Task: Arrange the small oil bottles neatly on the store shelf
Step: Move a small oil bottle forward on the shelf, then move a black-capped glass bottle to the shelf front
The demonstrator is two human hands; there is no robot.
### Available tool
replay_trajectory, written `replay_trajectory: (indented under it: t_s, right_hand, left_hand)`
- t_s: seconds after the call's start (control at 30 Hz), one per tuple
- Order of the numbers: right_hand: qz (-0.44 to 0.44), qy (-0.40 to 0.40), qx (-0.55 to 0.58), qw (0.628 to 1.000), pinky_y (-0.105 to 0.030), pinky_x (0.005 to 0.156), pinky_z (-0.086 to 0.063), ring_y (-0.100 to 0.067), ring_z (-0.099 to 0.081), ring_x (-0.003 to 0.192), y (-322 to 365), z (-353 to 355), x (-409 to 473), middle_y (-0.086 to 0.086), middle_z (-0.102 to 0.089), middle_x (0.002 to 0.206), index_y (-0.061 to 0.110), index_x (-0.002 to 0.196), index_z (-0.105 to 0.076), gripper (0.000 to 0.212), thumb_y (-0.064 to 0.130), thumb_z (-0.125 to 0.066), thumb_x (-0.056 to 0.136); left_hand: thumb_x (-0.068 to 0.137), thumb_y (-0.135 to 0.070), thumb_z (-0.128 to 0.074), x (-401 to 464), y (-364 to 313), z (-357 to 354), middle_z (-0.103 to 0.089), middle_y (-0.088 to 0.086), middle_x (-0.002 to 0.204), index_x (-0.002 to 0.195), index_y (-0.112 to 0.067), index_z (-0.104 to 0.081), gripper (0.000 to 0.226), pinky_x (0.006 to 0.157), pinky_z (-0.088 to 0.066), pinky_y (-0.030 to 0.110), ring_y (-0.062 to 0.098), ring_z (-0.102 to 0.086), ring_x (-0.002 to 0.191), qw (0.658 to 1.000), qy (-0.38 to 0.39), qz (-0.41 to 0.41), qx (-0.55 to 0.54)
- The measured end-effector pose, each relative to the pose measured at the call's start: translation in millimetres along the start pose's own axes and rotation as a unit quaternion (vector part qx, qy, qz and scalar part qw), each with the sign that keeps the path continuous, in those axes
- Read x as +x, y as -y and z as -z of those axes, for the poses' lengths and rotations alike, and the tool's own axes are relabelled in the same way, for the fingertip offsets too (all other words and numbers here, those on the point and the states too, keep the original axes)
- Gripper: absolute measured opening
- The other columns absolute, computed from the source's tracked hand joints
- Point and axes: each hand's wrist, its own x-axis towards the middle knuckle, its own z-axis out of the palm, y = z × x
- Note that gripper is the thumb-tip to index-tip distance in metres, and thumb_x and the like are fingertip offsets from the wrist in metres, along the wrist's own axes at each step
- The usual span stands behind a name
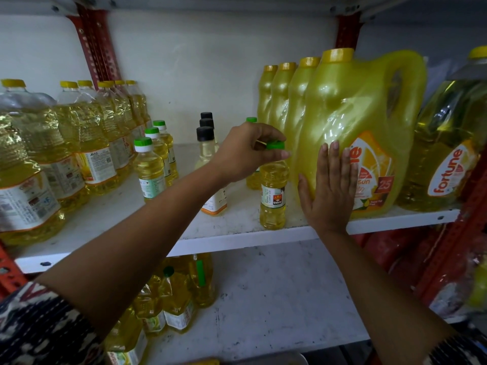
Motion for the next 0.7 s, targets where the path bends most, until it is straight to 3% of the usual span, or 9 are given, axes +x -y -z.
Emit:
replay_trajectory:
  t_s: [0.13, 0.37, 0.47, 0.6, 0.7]
  right_hand:
    - [-0.002, 0.002, 0.002, 1.0, -0.043, 0.125, -0.009, -0.021, -0.003, 0.153, 0, 0, 0, -0.007, -0.018, 0.164, 0.015, 0.159, -0.01, 0.068, 0.044, -0.039, 0.104]
    - [-0.002, 0.0, 0.007, 1.0, -0.043, 0.125, -0.01, -0.021, -0.005, 0.154, -1, -2, -1, -0.006, -0.017, 0.165, 0.016, 0.159, -0.011, 0.068, 0.045, -0.038, 0.104]
    - [-0.004, -0.002, 0.009, 1.0, -0.042, 0.125, -0.009, -0.022, -0.006, 0.154, -1, -3, -1, -0.007, -0.018, 0.165, 0.016, 0.159, -0.011, 0.068, 0.045, -0.038, 0.104]
    - [-0.002, -0.006, 0.011, 1.0, -0.044, 0.125, -0.01, -0.024, -0.009, 0.153, -2, -3, -2, -0.004, -0.013, 0.165, 0.015, 0.159, -0.013, 0.068, 0.044, -0.04, 0.104]
    - [0.0, -0.006, 0.01, 1.0, -0.044, 0.125, -0.01, -0.024, -0.01, 0.153, -2, -3, -3, -0.003, -0.011, 0.166, 0.016, 0.16, -0.013, 0.068, 0.045, -0.038, 0.104]
  left_hand:
    - [0.08, -0.026, -0.071, -2, 0, -3, -0.066, -0.002, 0.106, 0.118, -0.013, -0.064, 0.041, 0.073, -0.047, 0.004, 0.007, -0.062, 0.089, 1.0, 0.001, -0.001, -0.005]
    - [0.082, -0.026, -0.069, -4, 2, -3, -0.064, 0.004, 0.124, 0.126, -0.013, -0.058, 0.047, 0.088, -0.05, 0.018, 0.013, -0.06, 0.11, 1.0, 0.014, -0.006, 0.021]
    - [0.084, -0.031, -0.066, -4, 4, 18, -0.063, 0.002, 0.129, 0.125, -0.016, -0.059, 0.045, 0.098, -0.046, 0.026, 0.014, -0.058, 0.116, 0.998, -0.035, -0.016, 0.056]
    - [0.09, -0.023, -0.058, -5, 16, 59, -0.063, 0.005, 0.126, 0.122, -0.015, -0.061, 0.033, 0.088, -0.037, 0.017, 0.016, -0.059, 0.109, 0.977, -0.098, -0.022, 0.189]
    - [0.093, -0.017, -0.052, -8, 33, 80, -0.059, 0.009, 0.132, 0.125, -0.013, -0.059, 0.033, 0.089, -0.034, 0.022, 0.024, -0.055, 0.119, 0.978, -0.042, 0.063, 0.194]
